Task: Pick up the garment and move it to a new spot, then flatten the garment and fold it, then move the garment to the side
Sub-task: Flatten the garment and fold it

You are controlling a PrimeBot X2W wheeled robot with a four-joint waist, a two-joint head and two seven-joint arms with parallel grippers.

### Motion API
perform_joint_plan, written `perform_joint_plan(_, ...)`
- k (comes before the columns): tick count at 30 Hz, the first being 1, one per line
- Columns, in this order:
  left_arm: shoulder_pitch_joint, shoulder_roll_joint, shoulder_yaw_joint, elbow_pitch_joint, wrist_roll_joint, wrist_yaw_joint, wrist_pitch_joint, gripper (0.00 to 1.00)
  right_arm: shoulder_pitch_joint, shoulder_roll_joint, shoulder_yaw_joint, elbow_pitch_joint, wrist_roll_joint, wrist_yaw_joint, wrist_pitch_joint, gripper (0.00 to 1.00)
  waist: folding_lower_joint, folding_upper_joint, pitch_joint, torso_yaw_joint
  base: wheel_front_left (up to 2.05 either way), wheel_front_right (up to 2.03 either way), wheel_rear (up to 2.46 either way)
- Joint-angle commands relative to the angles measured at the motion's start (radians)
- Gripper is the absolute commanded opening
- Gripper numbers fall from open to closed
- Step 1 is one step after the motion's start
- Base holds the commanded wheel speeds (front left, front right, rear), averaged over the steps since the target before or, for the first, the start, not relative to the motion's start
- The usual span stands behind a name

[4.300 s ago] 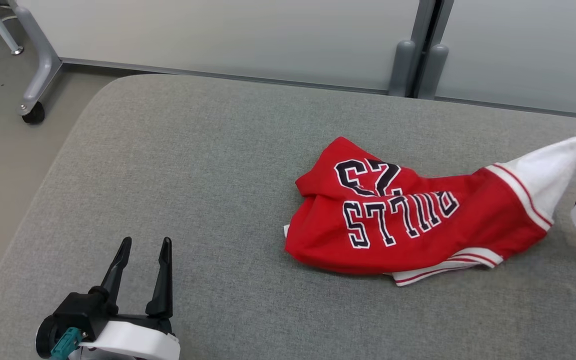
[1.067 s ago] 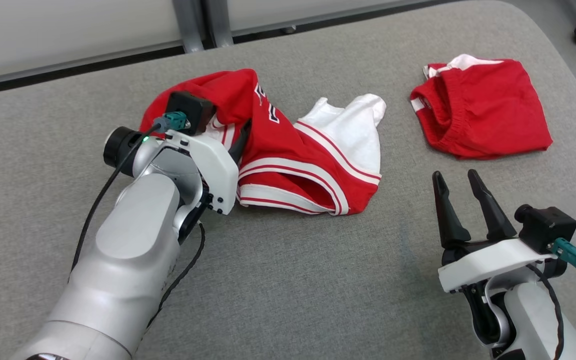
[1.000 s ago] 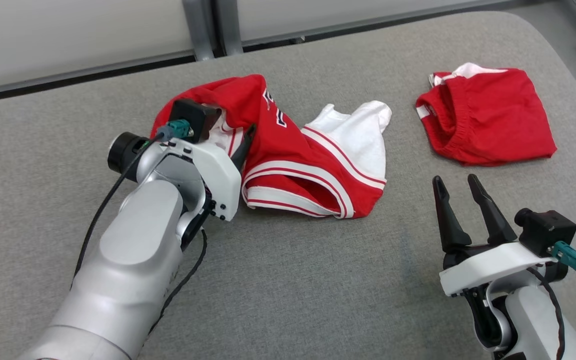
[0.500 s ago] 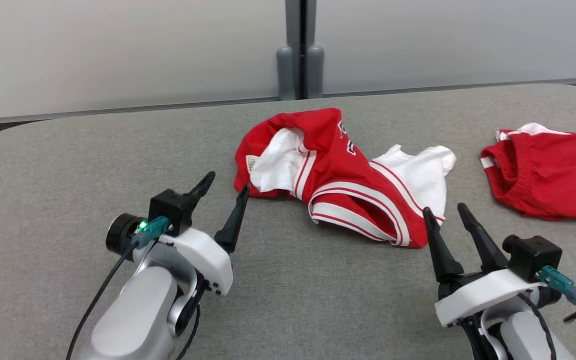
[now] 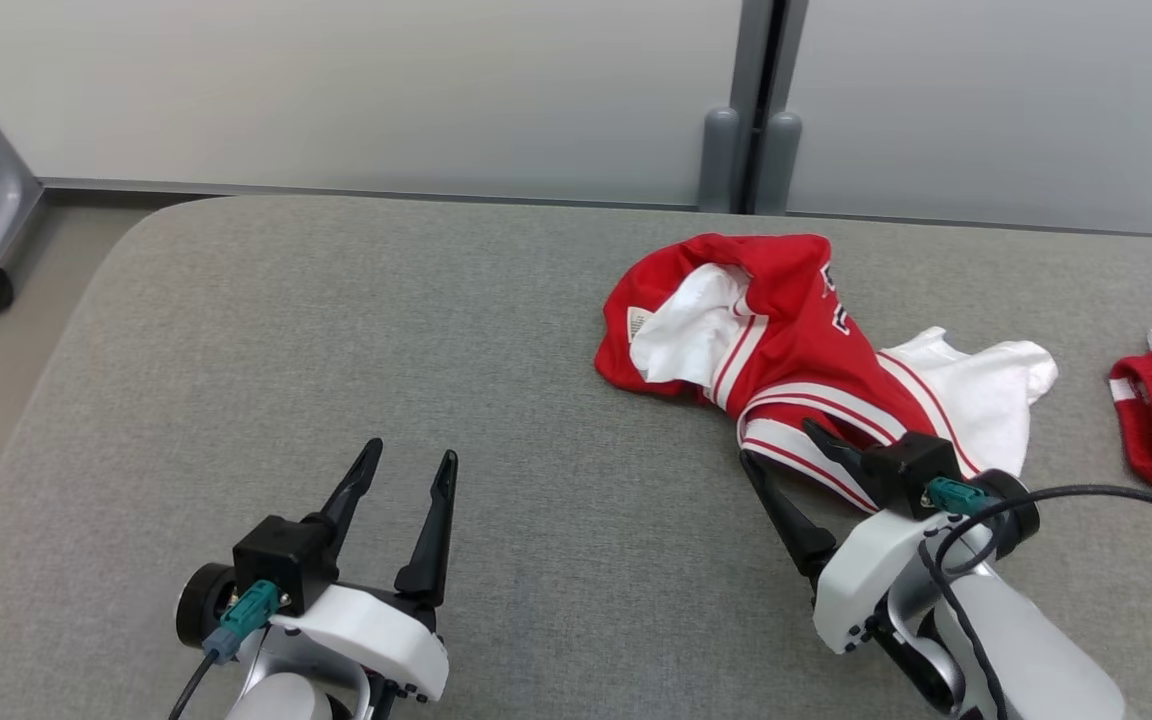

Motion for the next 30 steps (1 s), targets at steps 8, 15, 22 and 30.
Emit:
perform_joint_plan(8, 0.059, 0.001, 0.0, -0.054, -0.03, 0.021, 0.02, 1.0, -0.137, 0.011, -0.077, 0.207, -0.22, 0.0, 0.145, 1.0, 0.0, 0.0, -0.011, 0.107, 0.0, 0.0, 0.0)
perform_joint_plan(15, 0.066, -0.001, -0.002, -0.06, -0.041, 0.027, 0.022, 1.0, -0.209, 0.009, -0.157, 0.339, -0.328, 0.0, 0.252, 1.0, 0.0, 0.0, 0.01, 0.157, 0.0, 0.0, 0.0)
perform_joint_plan(22, 0.058, -0.001, -0.002, -0.052, -0.047, 0.028, 0.018, 1.0, -0.25, 0.012, -0.199, 0.416, -0.373, 0.0, 0.298, 0.0, 0.0, 0.0, 0.021, 0.168, 0.0, 0.0, 0.0)
perform_joint_plan(30, 0.082, 0.013, 0.006, -0.049, -0.055, 0.039, 0.023, 1.0, -0.212, 0.051, -0.253, 0.369, -0.356, 0.0, 0.19, 0.0, 0.0, 0.0, -0.02, 0.12, 0.0, 0.0, 0.0)
